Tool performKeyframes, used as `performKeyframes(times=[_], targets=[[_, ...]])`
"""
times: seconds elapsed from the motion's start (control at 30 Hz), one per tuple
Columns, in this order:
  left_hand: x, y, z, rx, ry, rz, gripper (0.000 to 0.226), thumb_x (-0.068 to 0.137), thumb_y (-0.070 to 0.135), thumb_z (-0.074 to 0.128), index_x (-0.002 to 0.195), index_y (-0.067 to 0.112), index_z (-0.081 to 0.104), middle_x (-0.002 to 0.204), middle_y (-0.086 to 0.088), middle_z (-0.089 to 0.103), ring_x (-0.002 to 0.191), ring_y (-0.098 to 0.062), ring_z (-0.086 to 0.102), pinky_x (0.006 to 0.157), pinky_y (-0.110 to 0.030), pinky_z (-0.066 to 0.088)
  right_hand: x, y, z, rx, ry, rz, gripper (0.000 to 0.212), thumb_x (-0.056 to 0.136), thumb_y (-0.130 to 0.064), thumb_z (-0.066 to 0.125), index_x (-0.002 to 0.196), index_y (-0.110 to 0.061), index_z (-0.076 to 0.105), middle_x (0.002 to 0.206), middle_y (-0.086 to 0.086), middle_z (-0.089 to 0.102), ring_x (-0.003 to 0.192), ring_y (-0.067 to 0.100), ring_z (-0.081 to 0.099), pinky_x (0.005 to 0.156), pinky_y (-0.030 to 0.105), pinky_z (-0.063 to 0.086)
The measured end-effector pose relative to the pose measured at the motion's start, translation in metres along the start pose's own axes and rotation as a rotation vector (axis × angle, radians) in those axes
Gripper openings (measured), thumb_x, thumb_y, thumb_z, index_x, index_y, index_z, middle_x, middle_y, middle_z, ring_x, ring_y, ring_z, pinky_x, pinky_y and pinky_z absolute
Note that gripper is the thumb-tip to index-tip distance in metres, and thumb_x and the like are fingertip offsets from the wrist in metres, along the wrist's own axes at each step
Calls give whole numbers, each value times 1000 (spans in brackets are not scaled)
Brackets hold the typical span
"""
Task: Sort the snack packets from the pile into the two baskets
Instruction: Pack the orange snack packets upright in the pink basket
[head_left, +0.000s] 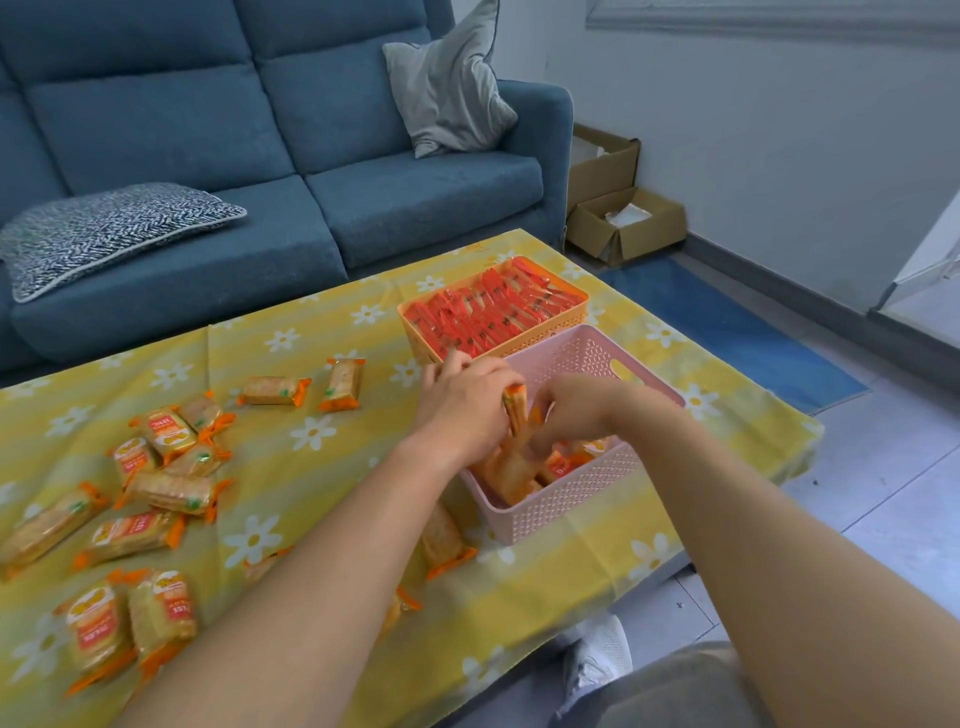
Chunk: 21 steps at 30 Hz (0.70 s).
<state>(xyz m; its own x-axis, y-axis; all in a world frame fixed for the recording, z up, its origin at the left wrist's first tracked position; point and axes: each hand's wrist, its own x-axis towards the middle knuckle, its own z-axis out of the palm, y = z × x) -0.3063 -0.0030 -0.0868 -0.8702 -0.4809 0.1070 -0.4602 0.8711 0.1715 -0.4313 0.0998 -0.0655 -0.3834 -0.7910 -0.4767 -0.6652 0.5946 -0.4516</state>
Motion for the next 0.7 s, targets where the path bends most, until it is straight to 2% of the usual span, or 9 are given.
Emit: performKeyframes(times=[0.13, 0.27, 0.33, 0.4, 0.47, 0.5, 0.57, 0.63, 0.7], targets=[[-3, -13, 9, -54, 36, -51, 43, 90, 25, 55, 128, 43, 57, 140, 21, 51, 124, -18, 38, 100, -43, 29, -11, 21, -24, 329, 216, 42, 14, 85, -20, 69, 91, -9, 63, 80, 9, 73, 67, 19, 66, 61, 32, 51], [-2, -11, 15, -58, 64, -52, 42, 89, 27, 56, 129, 41, 57, 137, 17, 53, 124, -19, 37, 102, -43, 31, 3, 26, -18, 358, 583, 158, 12, 76, -12, 71, 82, -4, 65, 76, 13, 68, 64, 25, 67, 63, 43, 61], [-1, -6, 16, -60, 71, -57, 41, 89, 28, 56, 129, 38, 58, 136, 14, 52, 126, -20, 35, 103, -42, 30, 12, 21, -7, 396, 600, 177, 11, 65, -12, 76, 66, -6, 66, 71, 12, 70, 65, 26, 69, 60, 41, 61], [0, -1, 16, -53, 111, -38, 45, 88, 28, 58, 132, 35, 55, 138, 12, 49, 126, -21, 34, 102, -41, 30, 19, 17, 1, 407, 544, 183, 13, 60, -16, 79, 62, -6, 71, 67, 10, 72, 62, 22, 68, 54, 31, 57], [1, 4, 15, -35, 140, 13, 56, 86, 28, 59, 140, 34, 47, 145, 14, 45, 129, -20, 33, 103, -40, 30, 27, 12, 3, 524, 456, 161, 25, 68, -22, 79, 76, 2, 75, 74, 15, 76, 66, 21, 73, 62, 31, 61], [2, 6, 15, -34, 121, 38, 61, 86, 29, 60, 145, 35, 42, 150, 15, 42, 132, -20, 32, 105, -40, 29, 31, 10, 3, 615, 413, 149, 28, 72, -21, 75, 84, 5, 74, 79, 18, 77, 71, 24, 76, 70, 38, 64], [4, 8, 15, -40, 40, 52, 68, 87, 29, 60, 150, 36, 34, 156, 16, 36, 137, -20, 29, 109, -42, 26, 33, 11, 0, 685, 371, 130, 20, 82, -16, 67, 90, 0, 75, 83, 15, 77, 77, 23, 77, 76, 44, 64], [6, 7, 19, -28, -7, 38, 67, 88, 26, 59, 149, 37, 35, 157, 16, 36, 139, -20, 27, 111, -44, 24, 32, 18, -5, 655, 393, 132, 16, 89, -15, 60, 91, -5, 73, 85, 9, 77, 79, 22, 76, 76, 40, 64], [6, 6, 23, -22, 7, 26, 61, 88, 25, 55, 146, 37, 40, 156, 18, 38, 139, -19, 27, 111, -44, 22, 31, 32, -8, 456, 496, 152, 16, 87, -8, 53, 84, -3, 67, 82, 12, 72, 76, 28, 72, 68, 40, 62]])
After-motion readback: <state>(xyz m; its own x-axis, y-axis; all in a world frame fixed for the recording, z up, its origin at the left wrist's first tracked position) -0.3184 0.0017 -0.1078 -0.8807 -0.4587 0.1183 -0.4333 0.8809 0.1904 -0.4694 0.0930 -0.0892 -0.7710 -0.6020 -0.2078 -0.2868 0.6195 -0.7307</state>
